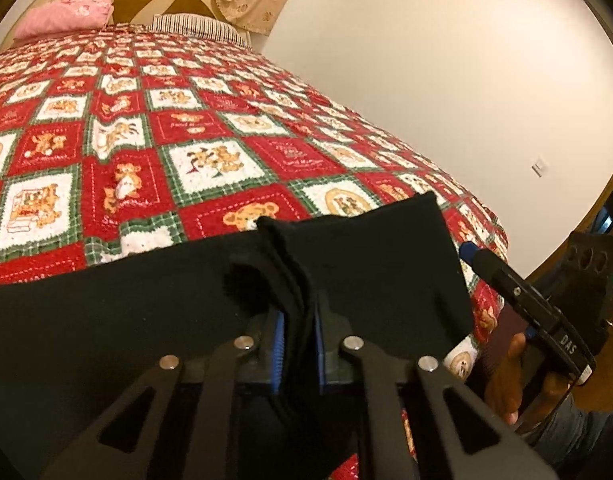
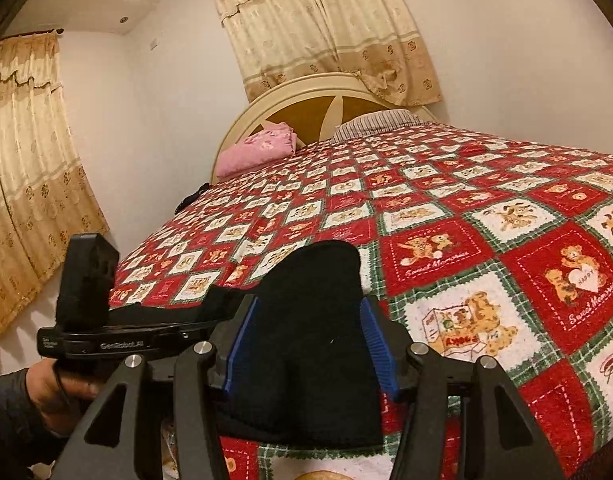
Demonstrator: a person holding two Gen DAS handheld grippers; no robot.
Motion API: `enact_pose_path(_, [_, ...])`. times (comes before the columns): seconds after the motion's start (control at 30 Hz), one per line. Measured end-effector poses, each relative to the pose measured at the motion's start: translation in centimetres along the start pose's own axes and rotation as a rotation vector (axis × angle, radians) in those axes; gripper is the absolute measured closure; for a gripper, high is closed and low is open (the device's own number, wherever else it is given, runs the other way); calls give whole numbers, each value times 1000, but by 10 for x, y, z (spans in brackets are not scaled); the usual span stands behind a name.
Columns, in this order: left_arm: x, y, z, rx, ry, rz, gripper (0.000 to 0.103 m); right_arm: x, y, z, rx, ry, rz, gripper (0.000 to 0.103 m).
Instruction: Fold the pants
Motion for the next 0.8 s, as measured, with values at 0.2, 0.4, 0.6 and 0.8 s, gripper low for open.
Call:
enact_pose_path(0.2, [-7,6,-25,-22,-32,10,90,-4,-7,-3,11,-27,18,42])
enact_pose_path(0.4, [-8,38,-58,-77,-59,-28,90,-1,1,-1,0,-15,-13,42])
enact_pose_path(0.6, [-2,76,-78,-132,-65,-89,90,5,16,5,-15,5,-82,41])
enact_pose_path(0.8, [9,99,-81,-162,-40,-123,90,13,38,5,-60,14,-166,41])
Point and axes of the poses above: each gripper's, at about its wrist camera, not at the fingertips, and z roughly the way its jaws point, y to its left, x to its underside, the point moved 10 cm from there along z, roughly the way its jaws point, and after that the axes turned 4 degrees about -x, right-handed, at the moved point
